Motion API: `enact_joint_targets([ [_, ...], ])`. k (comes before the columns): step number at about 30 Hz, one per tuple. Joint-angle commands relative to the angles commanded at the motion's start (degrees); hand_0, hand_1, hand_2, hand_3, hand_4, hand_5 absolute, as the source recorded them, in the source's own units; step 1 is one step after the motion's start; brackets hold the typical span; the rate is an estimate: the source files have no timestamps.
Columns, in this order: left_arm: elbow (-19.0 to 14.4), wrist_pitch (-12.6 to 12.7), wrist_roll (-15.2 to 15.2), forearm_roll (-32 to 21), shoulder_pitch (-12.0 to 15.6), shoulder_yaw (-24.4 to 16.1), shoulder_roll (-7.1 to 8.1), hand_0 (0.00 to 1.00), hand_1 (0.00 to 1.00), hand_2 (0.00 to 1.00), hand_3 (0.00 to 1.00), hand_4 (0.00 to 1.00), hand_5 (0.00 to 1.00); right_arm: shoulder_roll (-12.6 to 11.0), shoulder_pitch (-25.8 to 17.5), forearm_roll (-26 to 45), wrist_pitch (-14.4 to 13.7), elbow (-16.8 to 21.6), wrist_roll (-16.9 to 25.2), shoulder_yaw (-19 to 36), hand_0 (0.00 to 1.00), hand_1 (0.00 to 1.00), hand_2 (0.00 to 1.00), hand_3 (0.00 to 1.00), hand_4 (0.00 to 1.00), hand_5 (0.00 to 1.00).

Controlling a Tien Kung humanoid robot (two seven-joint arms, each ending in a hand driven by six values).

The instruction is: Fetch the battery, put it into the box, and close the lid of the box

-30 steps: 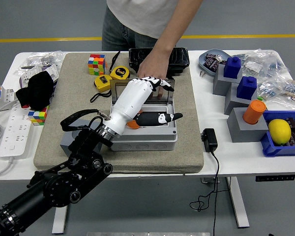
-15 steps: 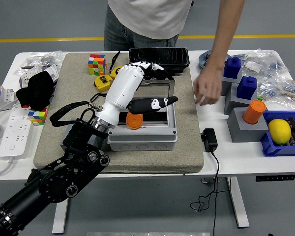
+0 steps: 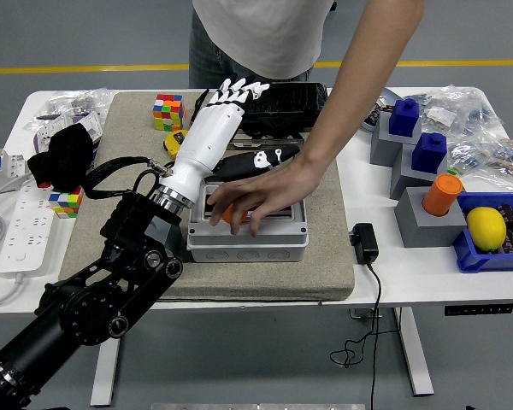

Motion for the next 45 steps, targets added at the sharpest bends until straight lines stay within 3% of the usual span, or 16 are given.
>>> enact_joint_targets([
  [4, -0.3, -3.0, 5.3, 2.4, 0.0, -0.1, 0.23, 0.998, 0.998, 0.998, 0.998, 0.998, 0.998, 0.0, 0.1, 0.1, 0.0, 0.0, 0.1, -0.1, 0.829, 0.726, 0.667, 0.647, 0.998, 0.844],
  [8, -1.6, -4.1, 10.3, 5.4, 0.0, -0.1, 0.22, 0.998, 0.998, 0.998, 0.998, 0.998, 0.998, 0.0, 0.1, -0.1, 0.0, 0.0, 0.0, 0.1, 0.829, 0.726, 0.667, 0.647, 0.998, 0.844],
  [9, -1.8, -4.2, 11.1, 5.8, 0.1, -0.1, 0.25, 0.998, 0.998, 0.998, 0.938, 0.998, 0.998, 0.0, 0.0, -0.1, 0.0, 0.0, 0.0, 0.0, 0.83, 0.727, 0.667, 0.647, 0.998, 0.844],
  [14, -2.5, -5.7, 15.0, 8.5, 0.2, 0.1, 0.44, 0.998, 0.998, 0.998, 0.938, 0.998, 0.998, -0.1, 0.0, 0.0, 0.0, 0.0, 0.0, -0.1, 0.83, 0.727, 0.667, 0.647, 0.998, 0.844],
  [15, -2.5, -5.9, 15.7, 8.9, 0.2, 0.2, 0.45, 0.998, 0.998, 0.977, 0.751, 0.998, 0.998, -0.1, 0.0, 0.0, 0.0, 0.0, 0.1, -0.2, 0.829, 0.727, 0.667, 0.645, 0.998, 0.844],
  [20, -2.5, -8.3, 20.6, 12.3, 0.3, 0.1, 0.5, 0.998, 0.998, 0.977, 0.751, 0.998, 0.998, -0.1, 0.0, -0.1, 0.1, 0.0, 0.0, -0.1, 0.829, 0.727, 0.667, 0.645, 0.998, 0.844],
  [21, -2.8, -8.7, 21.7, 13.2, 0.3, 0.2, 0.58, 0.998, 0.998, 0.93, 0.689, 0.998, 0.998, -0.1, 0.0, 0.0, 0.0, 0.0, 0.0, -0.2, 0.829, 0.726, 0.667, 0.647, 0.998, 0.844],
  [22, -3.0, -8.9, 22.4, 13.6, 0.3, 0.2, 0.64, 0.998, 0.998, 0.93, 0.689, 0.998, 0.998, -0.1, 0.0, -0.1, 0.0, 0.0, 0.0, -0.2, 0.829, 0.726, 0.667, 0.647, 0.998, 0.844],
  [26, -4.3, -9.5, 24.9, 13.6, 0.4, 0.5, 0.9, 0.998, 0.998, 0.93, 0.689, 0.998, 0.998, -0.1, 0.0, -0.1, 0.0, 0.0, 0.0, -0.1, 0.829, 0.726, 0.667, 0.647, 0.998, 0.844],
  [27, -4.6, -9.5, 25.1, 13.6, 0.5, 0.5, 0.93, 0.998, 0.998, 0.863, 0.6, 0.998, 0.998, -0.1, 0.0, -0.1, 0.0, 0.0, 0.0, -0.1, 0.829, 0.727, 0.667, 0.647, 0.998, 0.843],
  [32, -5.6, -9.1, 25.3, 13.6, 0.4, 0.8, 1.05, 0.998, 0.998, 0.863, 0.6, 0.998, 0.998, -0.1, -0.1, 0.0, 0.0, 0.0, 0.0, -0.2, 0.829, 0.727, 0.667, 0.647, 0.998, 0.843],
  [33, -5.7, -9.2, 25.4, 13.6, 0.4, 0.8, 1.08, 0.998, 0.998, 0.838, 0.524, 0.998, 0.998, -0.1, -0.1, 0.0, 0.0, 0.0, 0.0, -0.2, 0.828, 0.727, 0.667, 0.646, 0.998, 0.843],
  [38, -5.9, -9.3, 25.8, 13.6, 0.6, 1.4, 1.27, 0.998, 0.998, 0.838, 0.524, 0.998, 0.998, -0.1, -0.1, 0.0, 0.0, 0.0, 0.0, -0.1, 0.828, 0.727, 0.667, 0.646, 0.998, 0.843],
  [39, -5.9, -9.2, 25.9, 13.6, 0.6, 1.5, 1.28, 0.922, 0.663, 0.696, 0.461, 0.998, 0.998, -0.1, -0.1, 0.0, 0.0, 0.0, 0.0, -0.1, 0.828, 0.727, 0.667, 0.646, 0.998, 0.843],
  [44, -6.0, -9.1, 26.1, 13.6, 0.5, 1.7, 1.29, 0.922, 0.663, 0.696, 0.461, 0.998, 0.998, -0.2, 0.0, 0.1, 0.0, 0.0, 0.0, -0.1, 0.828, 0.727, 0.667, 0.646, 0.998, 0.843],
  [45, -6.0, -9.0, 26.1, 13.6, 0.5, 1.8, 1.33, 0.695, 0.391, 0.394, 0.307, 0.998, 0.998, -0.2, 0.1, 0.1, 0.0, 0.0, 0.0, -0.1, 0.829, 0.727, 0.667, 0.646, 0.998, 0.843],
])
